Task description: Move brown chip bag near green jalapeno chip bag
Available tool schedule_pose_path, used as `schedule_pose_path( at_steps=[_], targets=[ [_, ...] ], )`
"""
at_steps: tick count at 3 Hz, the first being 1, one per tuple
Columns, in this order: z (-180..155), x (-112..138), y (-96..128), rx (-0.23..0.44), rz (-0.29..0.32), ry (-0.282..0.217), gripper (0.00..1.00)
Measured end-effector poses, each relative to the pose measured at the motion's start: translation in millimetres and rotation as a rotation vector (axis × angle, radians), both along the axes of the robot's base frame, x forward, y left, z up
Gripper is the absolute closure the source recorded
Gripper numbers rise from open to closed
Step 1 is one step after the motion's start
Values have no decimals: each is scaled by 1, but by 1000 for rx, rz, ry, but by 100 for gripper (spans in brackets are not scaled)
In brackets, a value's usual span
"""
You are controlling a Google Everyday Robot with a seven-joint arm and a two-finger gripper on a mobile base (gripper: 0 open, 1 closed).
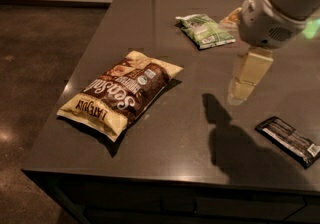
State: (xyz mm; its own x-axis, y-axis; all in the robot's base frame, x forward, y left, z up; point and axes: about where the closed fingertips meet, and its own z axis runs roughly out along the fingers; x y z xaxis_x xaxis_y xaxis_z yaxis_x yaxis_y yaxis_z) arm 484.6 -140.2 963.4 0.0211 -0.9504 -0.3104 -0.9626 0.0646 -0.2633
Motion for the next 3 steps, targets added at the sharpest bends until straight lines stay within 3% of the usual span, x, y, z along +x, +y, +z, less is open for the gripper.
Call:
schedule_pose_path(
  at_steps=[1, 3],
  targets=[
    [-11, 15, 40, 28, 89, 6, 0],
    [-31, 34, 110, 23, 215, 20, 0]
  ],
)
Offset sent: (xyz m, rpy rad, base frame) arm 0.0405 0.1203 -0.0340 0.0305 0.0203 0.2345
